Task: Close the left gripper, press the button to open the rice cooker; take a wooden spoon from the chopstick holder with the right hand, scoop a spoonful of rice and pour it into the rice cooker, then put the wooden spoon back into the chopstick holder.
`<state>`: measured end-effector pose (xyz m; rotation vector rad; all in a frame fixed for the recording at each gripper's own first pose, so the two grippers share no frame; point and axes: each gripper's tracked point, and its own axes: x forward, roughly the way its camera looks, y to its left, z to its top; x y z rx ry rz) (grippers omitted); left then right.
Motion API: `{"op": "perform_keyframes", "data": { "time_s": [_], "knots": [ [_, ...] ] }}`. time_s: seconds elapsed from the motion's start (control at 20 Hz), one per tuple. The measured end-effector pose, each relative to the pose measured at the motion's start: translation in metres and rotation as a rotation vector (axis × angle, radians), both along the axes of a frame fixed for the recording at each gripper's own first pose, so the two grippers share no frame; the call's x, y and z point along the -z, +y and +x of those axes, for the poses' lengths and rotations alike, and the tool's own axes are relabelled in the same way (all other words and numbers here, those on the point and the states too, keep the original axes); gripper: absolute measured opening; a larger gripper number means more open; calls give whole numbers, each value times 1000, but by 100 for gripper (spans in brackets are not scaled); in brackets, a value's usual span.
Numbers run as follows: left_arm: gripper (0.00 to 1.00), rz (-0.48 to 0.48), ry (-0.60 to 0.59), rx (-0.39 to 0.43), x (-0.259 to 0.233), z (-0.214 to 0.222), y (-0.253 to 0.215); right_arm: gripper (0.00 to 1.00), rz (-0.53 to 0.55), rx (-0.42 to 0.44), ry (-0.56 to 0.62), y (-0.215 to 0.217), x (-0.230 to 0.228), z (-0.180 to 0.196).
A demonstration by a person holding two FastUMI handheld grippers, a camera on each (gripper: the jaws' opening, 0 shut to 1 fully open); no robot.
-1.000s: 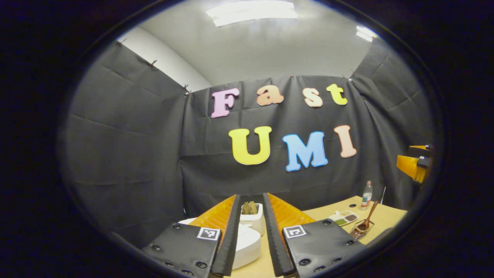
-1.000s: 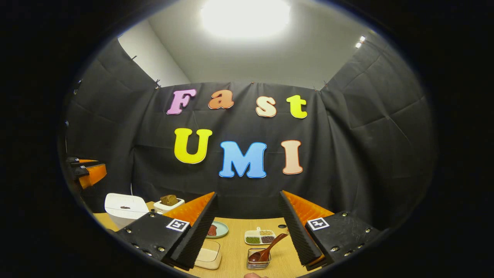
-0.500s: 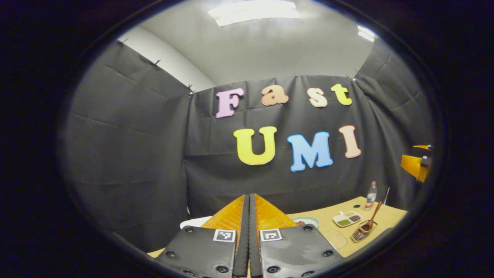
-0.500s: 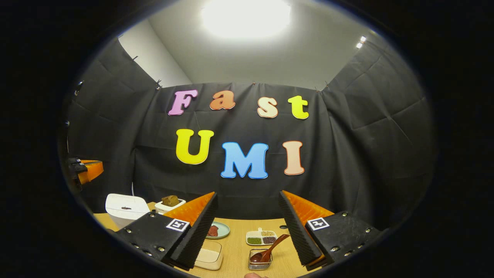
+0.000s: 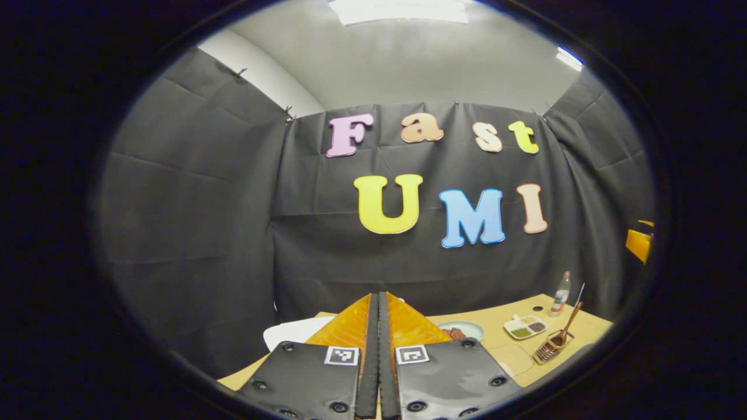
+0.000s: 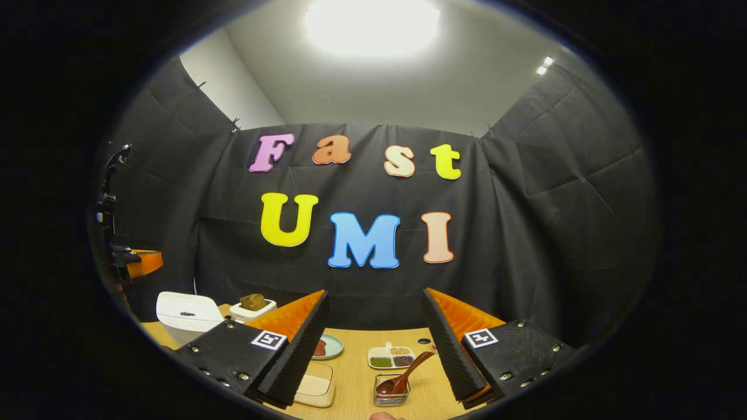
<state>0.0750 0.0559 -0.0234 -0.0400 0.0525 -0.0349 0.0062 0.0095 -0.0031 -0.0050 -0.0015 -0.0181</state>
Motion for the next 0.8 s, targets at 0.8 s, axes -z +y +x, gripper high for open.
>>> {"op": "perform_keyframes", "data": {
  "time_s": [0.8],
  "knots": [
    [9, -75, 230, -7, 122, 74, 40, 95, -44, 103, 28, -3, -1, -10]
  ]
}}
